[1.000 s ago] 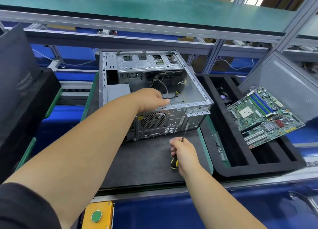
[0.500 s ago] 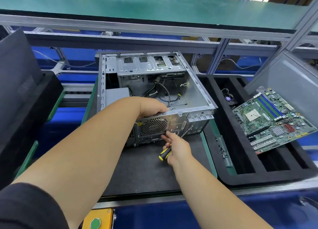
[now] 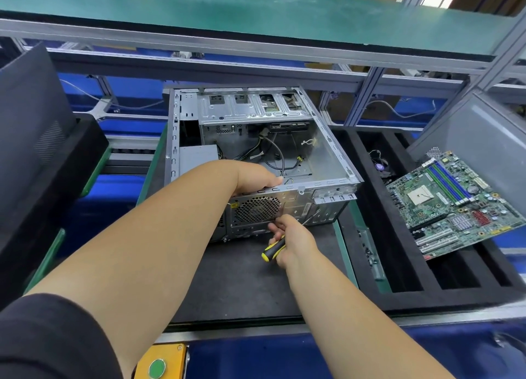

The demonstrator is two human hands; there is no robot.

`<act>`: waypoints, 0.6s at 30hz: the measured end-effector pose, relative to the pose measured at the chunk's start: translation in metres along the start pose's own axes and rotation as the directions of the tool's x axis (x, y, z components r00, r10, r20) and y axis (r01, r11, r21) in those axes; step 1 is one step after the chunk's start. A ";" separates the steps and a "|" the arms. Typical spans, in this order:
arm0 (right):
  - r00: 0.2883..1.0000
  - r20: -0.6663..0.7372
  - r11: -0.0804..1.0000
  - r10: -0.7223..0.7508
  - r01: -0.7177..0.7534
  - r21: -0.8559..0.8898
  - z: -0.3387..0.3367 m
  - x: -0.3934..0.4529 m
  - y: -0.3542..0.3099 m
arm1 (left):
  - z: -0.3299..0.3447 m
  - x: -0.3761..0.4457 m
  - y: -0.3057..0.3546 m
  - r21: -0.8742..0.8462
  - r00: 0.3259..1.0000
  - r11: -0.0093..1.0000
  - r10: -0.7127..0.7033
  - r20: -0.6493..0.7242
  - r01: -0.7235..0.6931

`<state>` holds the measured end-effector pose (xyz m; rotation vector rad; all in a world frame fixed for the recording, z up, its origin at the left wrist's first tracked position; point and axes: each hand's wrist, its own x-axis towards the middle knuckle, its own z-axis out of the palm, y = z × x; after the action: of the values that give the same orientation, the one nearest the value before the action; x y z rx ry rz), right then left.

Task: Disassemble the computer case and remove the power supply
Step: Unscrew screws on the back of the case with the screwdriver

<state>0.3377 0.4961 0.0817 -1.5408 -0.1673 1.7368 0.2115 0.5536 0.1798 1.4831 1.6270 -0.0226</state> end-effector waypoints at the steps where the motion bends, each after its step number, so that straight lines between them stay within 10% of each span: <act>1: 1.000 -0.008 1.000 0.000 0.000 -0.003 0.000 0.000 0.000 | 0.000 0.001 0.000 0.008 1.000 1.000 0.008 -0.008 -0.008; 18: 0.999 0.049 0.998 0.016 -0.020 0.065 0.001 -0.003 0.003 | -0.007 0.002 0.003 -0.122 0.978 0.991 -0.028 0.206 0.054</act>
<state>0.3354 0.4926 0.0820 -1.4580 -0.1197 1.7773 0.2104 0.5599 0.1844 1.3054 1.4660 -0.0898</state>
